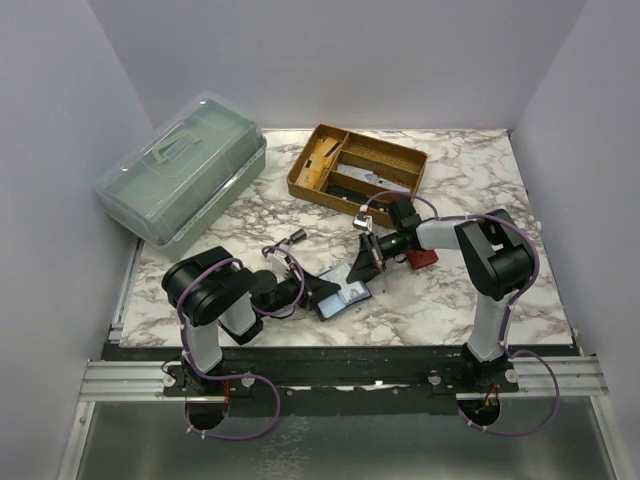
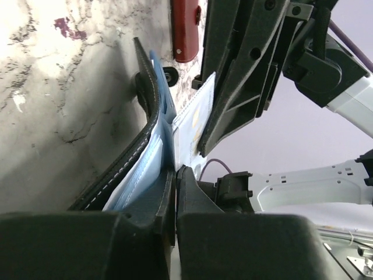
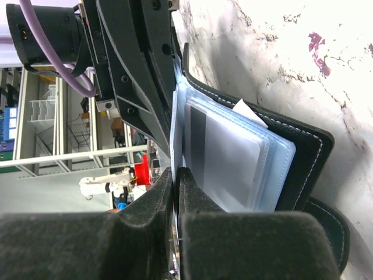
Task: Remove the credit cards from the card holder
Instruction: Remove the credit card from the card holder.
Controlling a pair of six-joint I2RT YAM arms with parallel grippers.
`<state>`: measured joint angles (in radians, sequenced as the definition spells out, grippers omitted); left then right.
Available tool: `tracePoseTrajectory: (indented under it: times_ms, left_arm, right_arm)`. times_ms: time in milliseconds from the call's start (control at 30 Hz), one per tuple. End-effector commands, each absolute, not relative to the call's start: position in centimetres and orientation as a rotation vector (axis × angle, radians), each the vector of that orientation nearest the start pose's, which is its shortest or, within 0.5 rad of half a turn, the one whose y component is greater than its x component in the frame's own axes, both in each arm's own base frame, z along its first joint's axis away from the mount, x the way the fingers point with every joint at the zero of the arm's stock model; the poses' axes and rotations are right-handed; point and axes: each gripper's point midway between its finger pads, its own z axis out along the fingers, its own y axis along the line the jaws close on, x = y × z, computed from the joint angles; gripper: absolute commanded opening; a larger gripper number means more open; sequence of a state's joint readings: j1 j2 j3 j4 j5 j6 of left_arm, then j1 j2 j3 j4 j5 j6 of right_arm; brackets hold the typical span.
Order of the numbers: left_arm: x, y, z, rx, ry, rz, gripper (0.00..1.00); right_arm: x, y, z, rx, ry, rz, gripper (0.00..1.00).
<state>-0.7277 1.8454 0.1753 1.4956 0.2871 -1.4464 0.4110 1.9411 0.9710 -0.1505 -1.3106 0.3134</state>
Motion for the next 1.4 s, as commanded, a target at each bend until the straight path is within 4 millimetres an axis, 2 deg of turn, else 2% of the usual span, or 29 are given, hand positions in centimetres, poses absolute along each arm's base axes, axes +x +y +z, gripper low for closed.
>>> tracePoseTrajectory:
  times_ms: [0, 233, 433, 567, 667, 800, 933, 1000, 1133, 1233, 1367]
  left_arm:
    - [20.8, -30.6, 12.0, -0.368, 1.863, -1.816, 0.00]
    - [19.7, -29.4, 11.2, -0.348, 1.889, -1.766, 0.00]
    - [18.8, -28.6, 10.7, -0.332, 1.908, -1.740, 0.00]
    - [18.1, -28.4, 10.4, -0.291, 1.925, -1.734, 0.00]
    - [17.8, -28.3, 10.4, -0.251, 1.926, -1.728, 0.00]
    - [17.6, -28.9, 10.5, -0.166, 1.952, -1.717, 0.00]
    - [17.4, -29.7, 10.6, -0.021, 2.011, -1.650, 0.00]
    - [17.4, -29.4, 10.9, 0.046, 2.018, -1.585, 0.00]
    - [17.1, -28.2, 11.7, 0.173, 2.003, -1.451, 0.00]
    - [16.6, -27.4, 12.3, 0.248, 1.985, -1.392, 0.00]
    - [16.2, -27.0, 13.2, 0.315, 1.958, -1.360, 0.00]
  right_arm:
    - [20.5, 29.0, 9.1, -0.622, 2.435, 2.123, 0.09]
    - [20.6, 29.0, 9.9, -0.663, 2.396, 2.107, 0.28]
    - [21.4, 28.3, 10.5, -0.676, 2.345, 2.085, 0.31]
    - [22.2, 27.1, 11.3, -0.717, 2.264, 2.043, 0.41]
    - [22.3, 26.7, 11.5, -0.772, 2.232, 1.954, 0.49]
    - [22.4, 26.1, 10.5, -0.846, 2.237, 1.791, 0.59]
    - [23.3, 25.8, 10.8, -0.903, 2.175, 1.745, 0.62]
    - [24.4, 25.3, 11.4, -0.956, 2.107, 1.742, 0.63]
    - [26.9, 24.2, 14.5, -1.093, 1.852, 1.724, 0.68]
    - [26.9, 23.8, 15.9, -1.243, 1.717, 1.617, 0.71]
    - [27.4, 24.0, 16.3, -1.281, 1.684, 1.573, 0.74]
